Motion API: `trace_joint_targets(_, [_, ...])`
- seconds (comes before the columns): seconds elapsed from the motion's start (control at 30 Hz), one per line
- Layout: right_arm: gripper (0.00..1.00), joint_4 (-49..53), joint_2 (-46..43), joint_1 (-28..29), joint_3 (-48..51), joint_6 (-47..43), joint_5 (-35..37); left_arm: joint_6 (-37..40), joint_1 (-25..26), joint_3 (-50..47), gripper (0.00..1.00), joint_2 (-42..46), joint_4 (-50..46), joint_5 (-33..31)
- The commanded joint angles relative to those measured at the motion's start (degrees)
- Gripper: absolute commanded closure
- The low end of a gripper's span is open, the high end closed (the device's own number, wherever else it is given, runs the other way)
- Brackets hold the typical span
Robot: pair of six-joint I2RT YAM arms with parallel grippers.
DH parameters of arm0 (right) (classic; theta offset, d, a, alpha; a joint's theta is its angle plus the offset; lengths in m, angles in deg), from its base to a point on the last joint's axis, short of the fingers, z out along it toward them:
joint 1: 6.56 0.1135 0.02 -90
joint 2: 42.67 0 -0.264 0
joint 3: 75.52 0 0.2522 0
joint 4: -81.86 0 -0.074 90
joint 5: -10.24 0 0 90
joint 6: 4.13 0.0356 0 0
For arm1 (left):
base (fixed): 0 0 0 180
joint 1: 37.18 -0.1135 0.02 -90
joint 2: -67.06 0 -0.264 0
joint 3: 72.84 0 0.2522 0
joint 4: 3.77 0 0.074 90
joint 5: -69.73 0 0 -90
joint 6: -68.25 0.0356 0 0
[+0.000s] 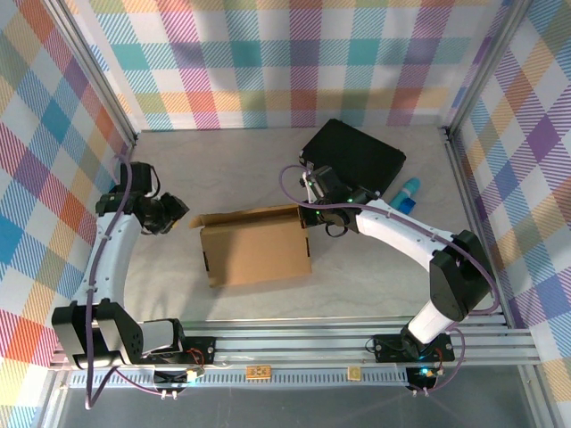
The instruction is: Fold the paper box
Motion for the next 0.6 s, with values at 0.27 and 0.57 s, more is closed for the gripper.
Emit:
trace_joint_targets(0.27, [1.00,3.9,0.4,-1.9,-1.4,-4.8,-4.5,41.1,3.6,4.2,0.64,-2.7,-3.6,7.1])
trace_joint_targets(0.57, [1.00,5.6,0.9,-3.0,-2.0,-6.4,-5.0,43.8,3.8,-0.5,0.58,1.7,-3.4,6.4])
